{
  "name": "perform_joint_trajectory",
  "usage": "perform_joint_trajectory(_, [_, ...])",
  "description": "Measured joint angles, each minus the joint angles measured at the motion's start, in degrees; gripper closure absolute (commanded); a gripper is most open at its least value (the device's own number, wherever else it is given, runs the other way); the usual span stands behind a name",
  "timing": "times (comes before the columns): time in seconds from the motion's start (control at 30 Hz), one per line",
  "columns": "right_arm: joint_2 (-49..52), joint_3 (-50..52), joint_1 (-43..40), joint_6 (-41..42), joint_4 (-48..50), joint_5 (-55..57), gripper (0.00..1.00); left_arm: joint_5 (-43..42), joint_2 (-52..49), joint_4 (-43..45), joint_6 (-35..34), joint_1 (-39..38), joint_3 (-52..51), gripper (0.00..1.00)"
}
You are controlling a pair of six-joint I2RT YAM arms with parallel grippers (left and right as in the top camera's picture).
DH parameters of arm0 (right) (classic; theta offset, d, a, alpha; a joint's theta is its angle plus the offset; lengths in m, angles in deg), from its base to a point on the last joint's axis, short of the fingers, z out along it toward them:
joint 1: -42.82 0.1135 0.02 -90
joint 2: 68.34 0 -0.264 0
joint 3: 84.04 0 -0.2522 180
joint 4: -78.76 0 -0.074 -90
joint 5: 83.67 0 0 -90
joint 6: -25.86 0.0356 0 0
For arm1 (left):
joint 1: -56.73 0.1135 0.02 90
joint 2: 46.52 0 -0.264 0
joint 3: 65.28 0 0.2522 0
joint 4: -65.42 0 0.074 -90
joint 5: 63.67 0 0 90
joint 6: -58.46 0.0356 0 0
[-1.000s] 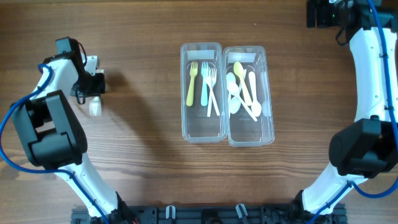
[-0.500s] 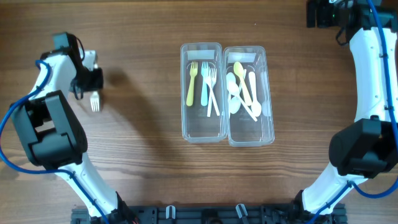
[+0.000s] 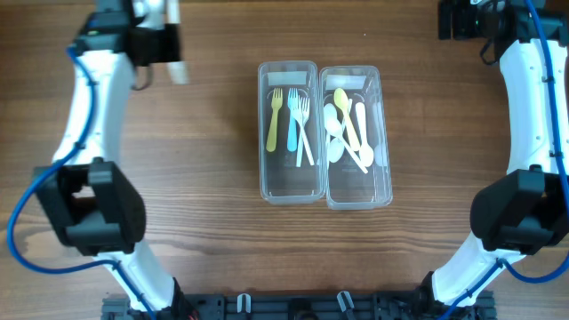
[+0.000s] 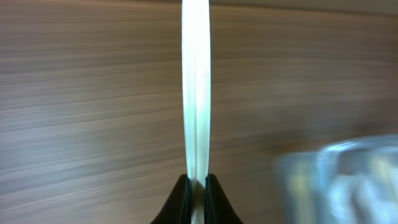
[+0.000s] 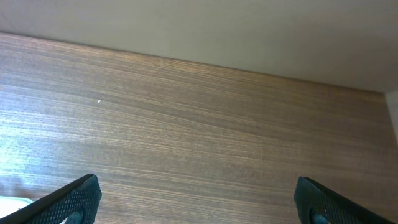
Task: Pack container
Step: 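Carry the white fork into the left container and release it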
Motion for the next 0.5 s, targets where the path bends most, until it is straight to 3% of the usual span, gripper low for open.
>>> perform_joint_trajectory(0.23, [0.0, 0.0, 0.0, 0.0, 0.0, 0.0, 0.00, -4.3, 0.0, 0.3, -12.9, -10.9, 0.0, 0.96])
perform_joint_trajectory(0.5, [0.0, 0.0, 0.0, 0.0, 0.0, 0.0, 0.00, -5.3, 0.0, -7.1, -18.3, -19.5, 0.0, 0.96])
